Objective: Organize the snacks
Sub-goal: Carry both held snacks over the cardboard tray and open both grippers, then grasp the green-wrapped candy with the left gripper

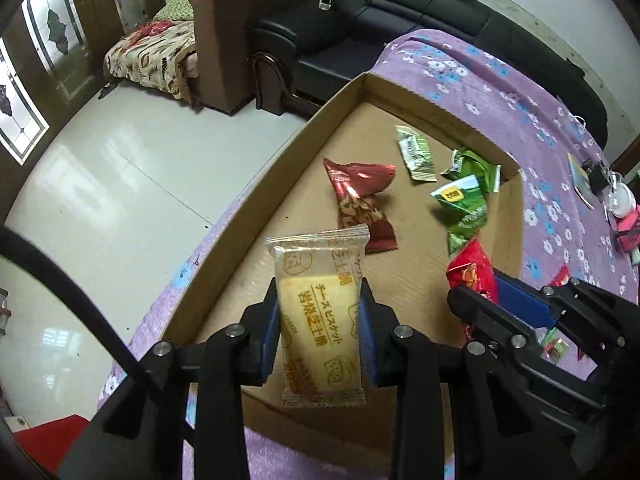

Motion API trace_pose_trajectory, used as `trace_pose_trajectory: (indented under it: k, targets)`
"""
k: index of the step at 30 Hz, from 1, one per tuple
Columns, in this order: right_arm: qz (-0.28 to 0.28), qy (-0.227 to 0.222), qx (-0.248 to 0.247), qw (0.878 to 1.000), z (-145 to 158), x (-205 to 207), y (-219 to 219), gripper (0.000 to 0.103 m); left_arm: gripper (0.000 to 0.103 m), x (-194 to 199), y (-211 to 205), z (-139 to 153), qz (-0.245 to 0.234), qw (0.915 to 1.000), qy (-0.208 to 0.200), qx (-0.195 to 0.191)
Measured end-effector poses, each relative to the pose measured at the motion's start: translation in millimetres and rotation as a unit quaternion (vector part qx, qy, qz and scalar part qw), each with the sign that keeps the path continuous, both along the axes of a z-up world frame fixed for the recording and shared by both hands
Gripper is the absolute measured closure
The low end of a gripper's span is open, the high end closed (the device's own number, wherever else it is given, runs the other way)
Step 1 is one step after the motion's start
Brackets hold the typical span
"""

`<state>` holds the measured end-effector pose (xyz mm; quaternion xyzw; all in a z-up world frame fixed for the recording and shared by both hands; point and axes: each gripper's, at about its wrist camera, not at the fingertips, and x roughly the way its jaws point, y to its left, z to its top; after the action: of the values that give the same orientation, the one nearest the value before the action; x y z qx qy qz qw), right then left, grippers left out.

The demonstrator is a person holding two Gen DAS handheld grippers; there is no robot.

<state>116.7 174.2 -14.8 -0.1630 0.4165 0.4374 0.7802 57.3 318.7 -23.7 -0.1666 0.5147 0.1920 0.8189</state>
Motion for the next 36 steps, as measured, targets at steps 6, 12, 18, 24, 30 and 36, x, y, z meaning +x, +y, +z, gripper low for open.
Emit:
trace_pose_trajectory:
  k: [6,12,18,24,30,36]
  targets:
    - [-0.009,0.012,-0.022,1.0,-17.9,4.8,10.8,0.087,0.067,10.6,6.5,-8.0,0.006,0.9999,0.01,0.004]
    - [-0.013,0.015,-0.041,0.999,-29.7,6.5,17.1,0.085,0.066,17.5,7.5,-13.8,0.001,0.9999,0.015,-0.005]
    - [-0.013,0.011,-0.047,0.999,-29.8,7.0,17.3,0.084,0.062,19.5,5.6,-14.7,0.008,0.9998,0.018,0.01]
    - [-0.017,0.008,-0.046,0.999,-27.0,7.5,13.2,0.059,0.05,18.4,-0.5,-10.1,0.013,0.9991,0.018,0.036]
    - [-0.018,0.011,-0.037,0.999,-19.4,6.1,6.0,0.058,0.046,13.3,-8.0,-2.6,0.016,0.9984,0.014,0.052]
    - [-0.02,0.015,-0.025,0.999,-8.5,-3.6,-14.6,0.049,0.046,4.6,-19.0,1.0,0.023,0.9983,0.004,0.052]
